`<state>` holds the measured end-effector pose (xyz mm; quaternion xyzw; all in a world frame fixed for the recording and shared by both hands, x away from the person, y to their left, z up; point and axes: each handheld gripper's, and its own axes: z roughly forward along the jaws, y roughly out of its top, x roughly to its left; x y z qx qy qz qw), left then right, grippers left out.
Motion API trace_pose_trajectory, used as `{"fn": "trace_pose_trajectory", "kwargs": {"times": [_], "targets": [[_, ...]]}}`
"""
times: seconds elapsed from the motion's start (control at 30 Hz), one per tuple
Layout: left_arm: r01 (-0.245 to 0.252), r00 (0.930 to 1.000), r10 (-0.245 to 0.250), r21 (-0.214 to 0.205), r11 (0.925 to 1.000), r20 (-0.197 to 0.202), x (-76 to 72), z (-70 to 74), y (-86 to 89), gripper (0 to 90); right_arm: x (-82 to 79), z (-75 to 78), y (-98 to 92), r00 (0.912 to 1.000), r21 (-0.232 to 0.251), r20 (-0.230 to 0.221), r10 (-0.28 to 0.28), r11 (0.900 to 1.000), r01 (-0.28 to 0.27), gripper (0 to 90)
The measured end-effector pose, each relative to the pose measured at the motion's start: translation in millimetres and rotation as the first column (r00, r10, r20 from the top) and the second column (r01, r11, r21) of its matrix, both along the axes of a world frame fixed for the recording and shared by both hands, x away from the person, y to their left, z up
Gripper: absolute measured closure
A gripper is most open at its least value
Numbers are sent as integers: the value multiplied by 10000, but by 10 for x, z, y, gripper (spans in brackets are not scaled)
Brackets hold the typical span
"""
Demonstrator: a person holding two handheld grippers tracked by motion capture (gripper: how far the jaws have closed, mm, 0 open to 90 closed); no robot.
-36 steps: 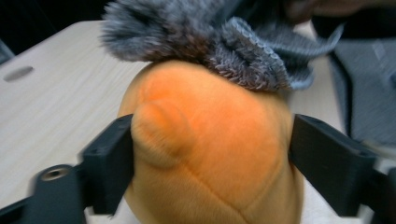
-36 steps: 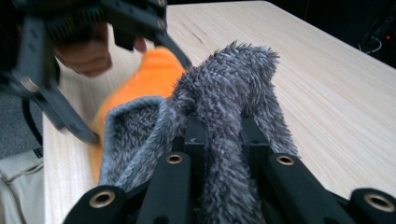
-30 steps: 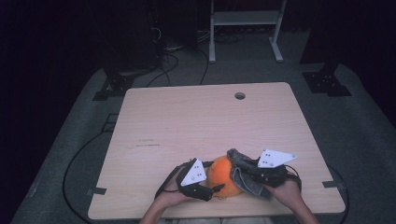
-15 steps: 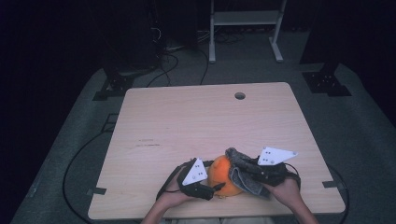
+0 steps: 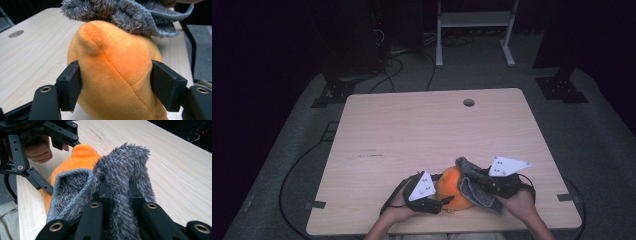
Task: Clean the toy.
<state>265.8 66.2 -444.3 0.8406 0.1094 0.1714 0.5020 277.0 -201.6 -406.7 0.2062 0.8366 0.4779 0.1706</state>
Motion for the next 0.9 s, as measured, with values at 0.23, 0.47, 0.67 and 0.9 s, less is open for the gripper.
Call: {"fn": "trace_pose_trajectory", "kwargs": {"times": [0.23,0.47,0.67,0.9], "targets": [[46,9972,-94,643,9979,746,-101,32,-98,326,-218,214,393,9938,-152,574,949,9954,-942,779],[72,9984,-96,426,9991,557,-65,3,-56,329,-46,85,190,9998,88,29,189,9998,-189,783],[86,9997,-93,308,9995,234,-30,-8,-20,318,53,-58,3,9988,135,-316,-378,9992,382,782],[49,10000,-49,100,9999,-75,17,-35,45,307,82,-118,-134,9940,-247,-498,-972,9951,960,781]]}}
